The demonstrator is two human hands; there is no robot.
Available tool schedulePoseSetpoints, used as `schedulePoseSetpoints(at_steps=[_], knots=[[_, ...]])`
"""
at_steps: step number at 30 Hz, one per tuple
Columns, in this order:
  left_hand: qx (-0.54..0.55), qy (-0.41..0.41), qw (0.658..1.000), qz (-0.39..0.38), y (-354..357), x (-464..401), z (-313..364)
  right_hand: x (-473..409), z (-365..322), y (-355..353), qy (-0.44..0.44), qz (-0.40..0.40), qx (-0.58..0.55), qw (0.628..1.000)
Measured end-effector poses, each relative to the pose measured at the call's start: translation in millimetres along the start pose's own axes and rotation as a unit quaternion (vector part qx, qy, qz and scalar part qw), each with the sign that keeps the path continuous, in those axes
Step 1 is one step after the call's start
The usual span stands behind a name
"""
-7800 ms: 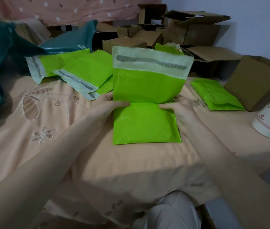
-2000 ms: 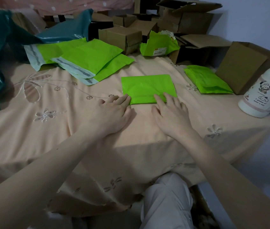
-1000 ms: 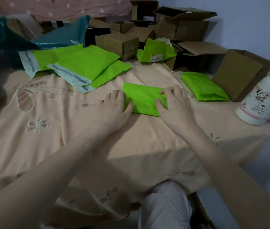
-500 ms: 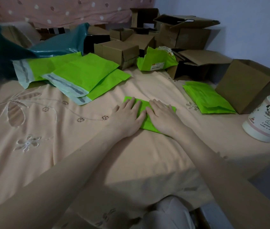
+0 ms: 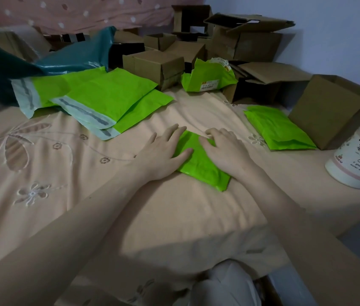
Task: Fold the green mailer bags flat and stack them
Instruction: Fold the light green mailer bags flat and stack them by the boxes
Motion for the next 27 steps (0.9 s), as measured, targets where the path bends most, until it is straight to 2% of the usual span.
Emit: schedulePoseSetpoints(at_steps=[2,4,7,9,12,15,18,21,25,27], knots=[[-0.016,0.008,1.0,0.01,-3,4,-4,-1,10,-7,0.023,0.005,-0.047,0.999],[-0.035,0.004,0.998,0.053,-9,10,-4,1,16,-10,0.05,-0.007,-0.113,0.992],[-0.041,0.009,0.992,0.119,-20,17,1,6,18,-7,0.055,-0.036,-0.19,0.98],[-0.021,0.007,0.991,0.135,-25,20,3,9,19,-7,0.055,-0.033,-0.244,0.968],[0.079,-0.005,0.986,0.146,-30,21,2,12,21,-16,0.044,0.002,-0.35,0.936],[0.229,-0.059,0.961,0.141,-31,21,-2,17,21,-30,0.034,0.033,-0.415,0.908],[0.351,-0.105,0.924,0.111,-27,20,0,18,28,-42,0.041,0.075,-0.44,0.894],[0.462,-0.111,0.877,0.069,-22,16,12,20,35,-53,0.051,0.114,-0.442,0.888],[0.522,-0.078,0.848,0.057,-22,10,30,19,47,-61,0.065,0.148,-0.443,0.882],[0.541,-0.063,0.836,0.064,-23,3,35,19,55,-65,0.075,0.165,-0.409,0.894]])
Point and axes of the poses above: each hand's wrist, its own x-axis away from the middle knuckle, its own y-axis out of the palm, z = x × y, the point moved 7 cm from there along -x, towards the middle knuckle, and after that the axes turned 5 degrees about -z, right-handed, at the moved point
